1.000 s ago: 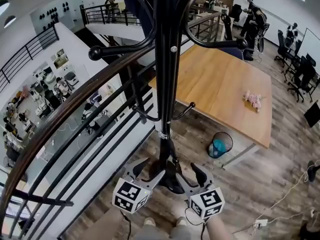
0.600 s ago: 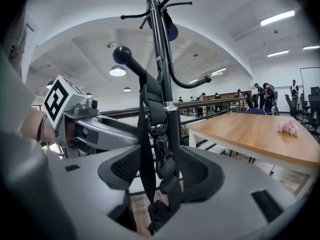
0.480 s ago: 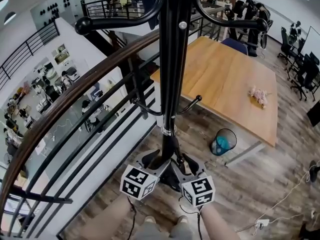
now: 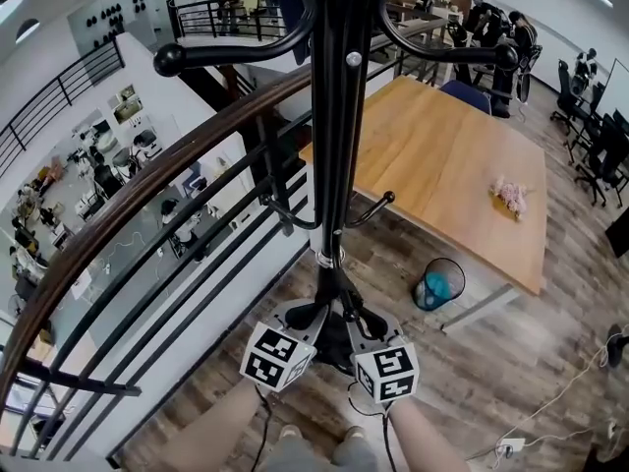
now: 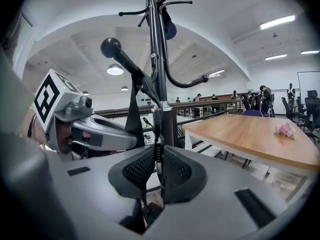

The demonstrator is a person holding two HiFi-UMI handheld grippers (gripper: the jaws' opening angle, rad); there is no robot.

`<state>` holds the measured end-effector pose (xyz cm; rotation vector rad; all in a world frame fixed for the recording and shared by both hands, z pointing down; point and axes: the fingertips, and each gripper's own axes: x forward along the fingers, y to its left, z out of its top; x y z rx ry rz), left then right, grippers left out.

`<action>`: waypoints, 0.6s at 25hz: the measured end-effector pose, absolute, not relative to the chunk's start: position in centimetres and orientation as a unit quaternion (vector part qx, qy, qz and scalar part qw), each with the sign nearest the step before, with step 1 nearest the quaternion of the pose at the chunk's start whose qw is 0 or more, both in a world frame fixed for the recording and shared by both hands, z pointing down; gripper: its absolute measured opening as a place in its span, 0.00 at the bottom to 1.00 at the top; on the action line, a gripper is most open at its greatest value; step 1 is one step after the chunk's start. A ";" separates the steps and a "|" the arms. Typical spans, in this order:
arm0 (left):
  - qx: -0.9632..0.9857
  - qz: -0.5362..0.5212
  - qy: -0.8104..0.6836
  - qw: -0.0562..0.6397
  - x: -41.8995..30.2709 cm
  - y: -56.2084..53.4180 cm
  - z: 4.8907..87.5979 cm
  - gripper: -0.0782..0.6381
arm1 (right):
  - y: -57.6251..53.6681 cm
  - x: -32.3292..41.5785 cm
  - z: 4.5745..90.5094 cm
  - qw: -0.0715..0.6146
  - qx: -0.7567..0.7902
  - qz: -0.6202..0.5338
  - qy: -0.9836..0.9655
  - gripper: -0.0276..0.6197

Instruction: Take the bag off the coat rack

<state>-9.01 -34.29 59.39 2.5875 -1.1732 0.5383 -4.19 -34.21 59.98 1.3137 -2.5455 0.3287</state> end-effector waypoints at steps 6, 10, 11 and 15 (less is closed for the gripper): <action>0.886 0.179 -0.409 0.127 -10.0 -32.4 56.9 0.13 | -33.5 -1.7 56.7 0.105 0.468 0.134 -0.867 0.14; 0.886 0.160 -0.415 0.129 -11.0 -30.9 52.9 0.13 | -32.1 -0.9 52.6 0.091 0.466 0.123 -0.871 0.14; 0.888 0.158 -0.414 0.125 -11.1 -30.5 51.7 0.13 | -31.8 -0.8 51.4 0.087 0.467 0.119 -0.872 0.14; 0.896 0.157 -0.404 0.098 -9.6 -28.9 48.1 0.13 | -30.4 1.1 47.9 0.076 0.467 0.100 -0.875 0.14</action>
